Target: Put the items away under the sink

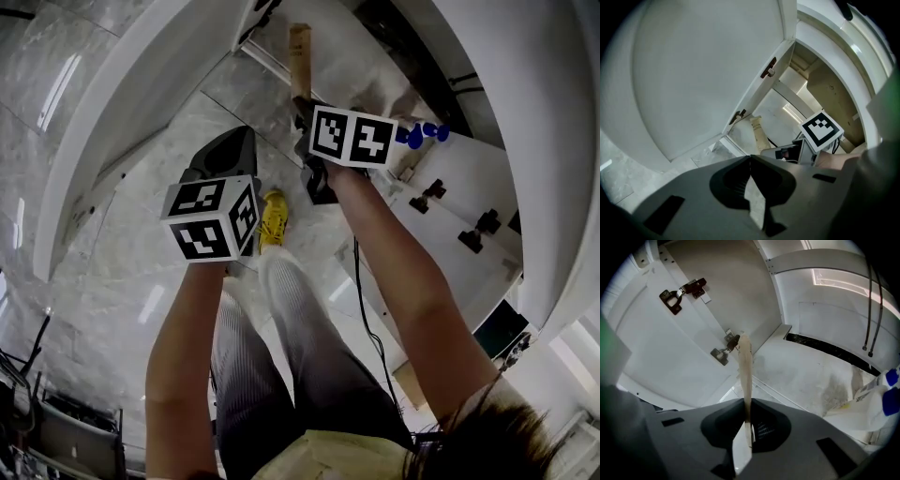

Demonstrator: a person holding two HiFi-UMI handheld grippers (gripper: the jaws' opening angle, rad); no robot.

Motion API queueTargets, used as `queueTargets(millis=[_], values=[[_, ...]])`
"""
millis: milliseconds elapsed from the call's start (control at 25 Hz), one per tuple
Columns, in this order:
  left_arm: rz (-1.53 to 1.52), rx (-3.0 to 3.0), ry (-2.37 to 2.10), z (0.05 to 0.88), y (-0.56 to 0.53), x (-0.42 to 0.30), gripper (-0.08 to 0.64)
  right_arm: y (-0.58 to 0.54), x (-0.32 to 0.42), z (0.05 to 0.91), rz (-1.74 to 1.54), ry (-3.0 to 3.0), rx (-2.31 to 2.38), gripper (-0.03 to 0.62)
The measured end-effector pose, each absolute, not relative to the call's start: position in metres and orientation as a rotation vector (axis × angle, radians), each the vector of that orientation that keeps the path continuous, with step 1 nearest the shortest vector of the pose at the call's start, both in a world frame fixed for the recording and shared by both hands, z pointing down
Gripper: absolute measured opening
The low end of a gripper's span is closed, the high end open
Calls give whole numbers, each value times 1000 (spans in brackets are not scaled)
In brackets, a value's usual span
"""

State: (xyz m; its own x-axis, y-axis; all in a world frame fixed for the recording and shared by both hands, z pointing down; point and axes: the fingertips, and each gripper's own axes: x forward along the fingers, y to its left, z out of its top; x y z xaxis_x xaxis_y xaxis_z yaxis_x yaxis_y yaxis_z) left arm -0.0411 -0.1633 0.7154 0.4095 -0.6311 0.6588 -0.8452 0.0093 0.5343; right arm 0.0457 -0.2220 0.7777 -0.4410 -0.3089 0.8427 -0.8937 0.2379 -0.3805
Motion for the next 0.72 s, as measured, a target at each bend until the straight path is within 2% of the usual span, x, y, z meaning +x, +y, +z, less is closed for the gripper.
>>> queueTargets(millis=[720], values=[[221, 1669, -1375, 751, -188, -46, 38, -279, 58, 826, 1038, -1862, 1184, 46]])
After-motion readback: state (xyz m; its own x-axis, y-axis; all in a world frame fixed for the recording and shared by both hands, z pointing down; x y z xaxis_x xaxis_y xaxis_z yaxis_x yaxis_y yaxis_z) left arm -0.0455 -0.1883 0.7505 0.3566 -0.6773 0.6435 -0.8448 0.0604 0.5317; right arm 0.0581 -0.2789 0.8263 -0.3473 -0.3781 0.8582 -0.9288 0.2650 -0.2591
